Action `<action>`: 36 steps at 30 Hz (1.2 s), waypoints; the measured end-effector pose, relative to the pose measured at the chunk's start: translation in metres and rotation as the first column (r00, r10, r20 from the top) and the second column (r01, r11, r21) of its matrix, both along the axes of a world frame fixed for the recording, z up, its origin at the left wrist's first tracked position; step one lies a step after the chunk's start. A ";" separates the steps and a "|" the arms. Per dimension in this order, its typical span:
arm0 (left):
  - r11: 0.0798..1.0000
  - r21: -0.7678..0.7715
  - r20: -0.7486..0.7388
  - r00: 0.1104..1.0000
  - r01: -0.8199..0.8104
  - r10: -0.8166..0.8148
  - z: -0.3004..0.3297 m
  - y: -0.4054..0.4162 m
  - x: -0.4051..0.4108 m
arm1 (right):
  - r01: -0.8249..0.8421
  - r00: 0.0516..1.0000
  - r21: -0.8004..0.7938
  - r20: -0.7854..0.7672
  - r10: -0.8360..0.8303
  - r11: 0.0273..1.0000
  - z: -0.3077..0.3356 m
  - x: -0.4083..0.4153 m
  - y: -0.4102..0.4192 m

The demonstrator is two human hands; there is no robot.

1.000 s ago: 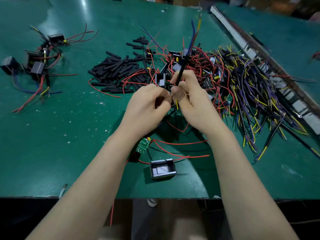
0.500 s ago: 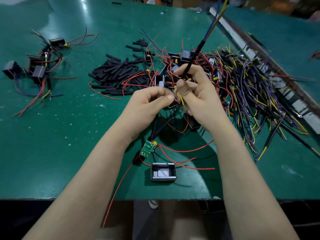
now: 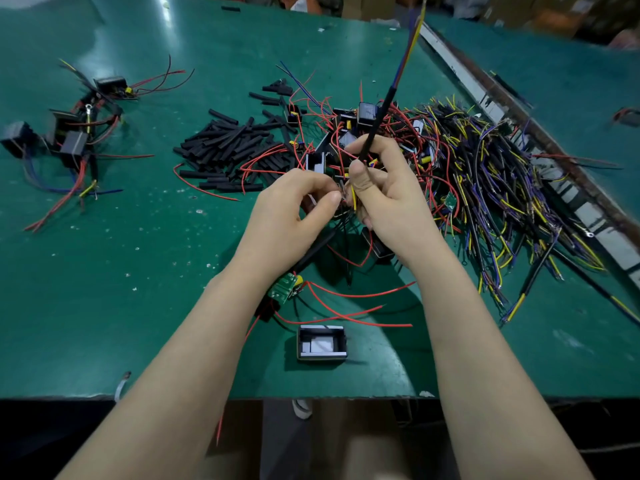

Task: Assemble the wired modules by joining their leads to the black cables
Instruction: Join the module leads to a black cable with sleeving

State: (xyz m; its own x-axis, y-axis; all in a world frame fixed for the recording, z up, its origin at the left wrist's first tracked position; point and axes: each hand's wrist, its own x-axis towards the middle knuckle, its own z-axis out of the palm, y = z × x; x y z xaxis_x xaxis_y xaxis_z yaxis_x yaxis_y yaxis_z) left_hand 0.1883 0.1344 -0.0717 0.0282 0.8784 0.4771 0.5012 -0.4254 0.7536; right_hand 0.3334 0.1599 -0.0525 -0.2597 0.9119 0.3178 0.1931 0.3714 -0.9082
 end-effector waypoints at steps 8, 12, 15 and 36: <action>0.993 -0.053 0.103 0.990 0.105 -0.099 0.009 -0.005 -0.003 | -0.067 0.995 -0.050 -0.077 0.064 0.996 0.003 0.000 -0.002; 0.981 -0.118 0.168 0.976 0.156 -0.135 0.012 -0.006 -0.005 | -0.081 0.993 -0.050 -0.091 0.077 0.995 0.004 0.001 -0.002; 0.975 -0.142 0.182 0.973 0.168 -0.142 0.011 -0.005 -0.007 | -0.090 0.993 -0.046 -0.086 0.086 0.995 0.004 0.001 -0.003; 0.971 -0.208 0.686 0.725 0.116 0.060 0.002 0.008 0.007 | 0.043 0.984 -0.010 -0.175 -0.044 0.999 -0.005 -0.028 -0.005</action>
